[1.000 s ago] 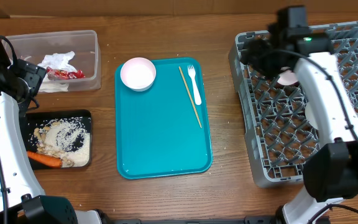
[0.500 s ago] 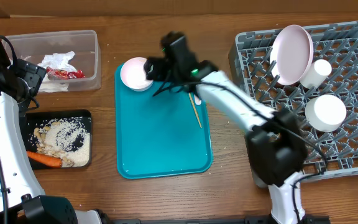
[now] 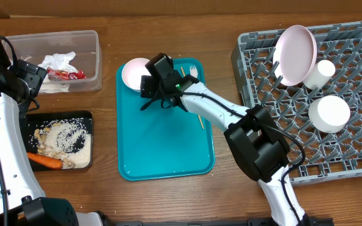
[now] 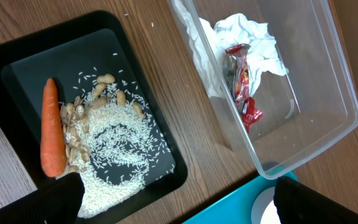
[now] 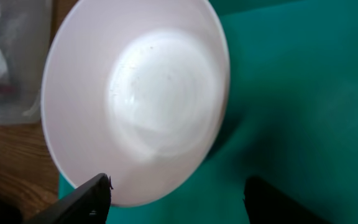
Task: Sort waste into correct bins and load items into the dishwasher rack
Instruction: 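Reach the right gripper to the pink bowl and grip its rim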
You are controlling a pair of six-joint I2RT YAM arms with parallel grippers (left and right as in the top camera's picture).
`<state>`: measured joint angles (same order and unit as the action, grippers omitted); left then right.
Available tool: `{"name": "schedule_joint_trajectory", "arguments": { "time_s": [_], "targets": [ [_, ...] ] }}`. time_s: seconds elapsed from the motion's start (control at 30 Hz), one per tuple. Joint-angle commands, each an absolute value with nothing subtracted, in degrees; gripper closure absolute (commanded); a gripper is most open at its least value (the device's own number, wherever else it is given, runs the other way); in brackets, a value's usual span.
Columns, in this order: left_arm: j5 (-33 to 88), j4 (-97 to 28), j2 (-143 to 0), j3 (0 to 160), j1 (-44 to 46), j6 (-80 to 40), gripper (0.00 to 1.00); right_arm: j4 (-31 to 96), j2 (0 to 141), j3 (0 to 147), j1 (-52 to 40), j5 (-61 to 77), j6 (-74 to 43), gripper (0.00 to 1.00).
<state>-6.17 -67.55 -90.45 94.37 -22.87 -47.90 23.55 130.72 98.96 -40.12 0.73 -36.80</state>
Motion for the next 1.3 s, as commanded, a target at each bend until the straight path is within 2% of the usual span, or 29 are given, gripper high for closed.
{"name": "schedule_joint_trajectory", "arguments": {
  "time_s": [0.0, 0.17, 0.3, 0.5, 0.6, 0.67, 0.73, 1.0, 1.27],
  "targets": [
    [-6.37, -67.46, -90.74, 94.78, -22.81, -48.42, 0.0, 24.03, 131.07, 99.39, -39.9, -2.96, -37.34, 0.3],
    [-6.37, -67.46, -90.74, 94.78, -22.81, -48.45, 0.0, 29.74, 131.0, 100.09, -39.62, -5.48, -37.34, 0.52],
    [-6.39, -67.46, -90.74, 94.78, -22.81, -48.42, 0.0, 42.24, 130.08, 105.19, -38.06, -7.77, -37.36, 0.62],
    [-6.37, -67.46, -90.74, 94.78, -22.81, -48.42, 0.0, 61.45, 125.64, 116.71, -33.47, -11.16, -37.32, 0.55],
    [-6.37, -67.46, -90.74, 94.78, -22.81, -48.42, 0.0, 64.64, 123.72, 120.66, -32.6, -5.65, -32.34, 0.5],
    [-6.37, -67.46, -90.74, 94.78, -22.81, -48.45, 0.0, 63.48, 123.31, 122.02, -32.91, 7.18, -20.62, 0.48],
    [-6.37, -67.46, -90.74, 94.78, -22.81, -48.42, 0.0, 62.48, 123.52, 121.62, -34.2, 12.82, -16.67, 0.48],
    [-6.37, -67.46, -90.74, 94.78, -22.81, -48.42, 0.0, 53.56, 123.57, 113.38, -43.07, 5.98, -16.03, 0.53],
    [-6.37, -67.46, -90.74, 94.78, -22.81, -48.42, 0.0, 44.16, 123.59, 103.04, -45.54, 1.13, -17.26, 0.53]
  ]
}}
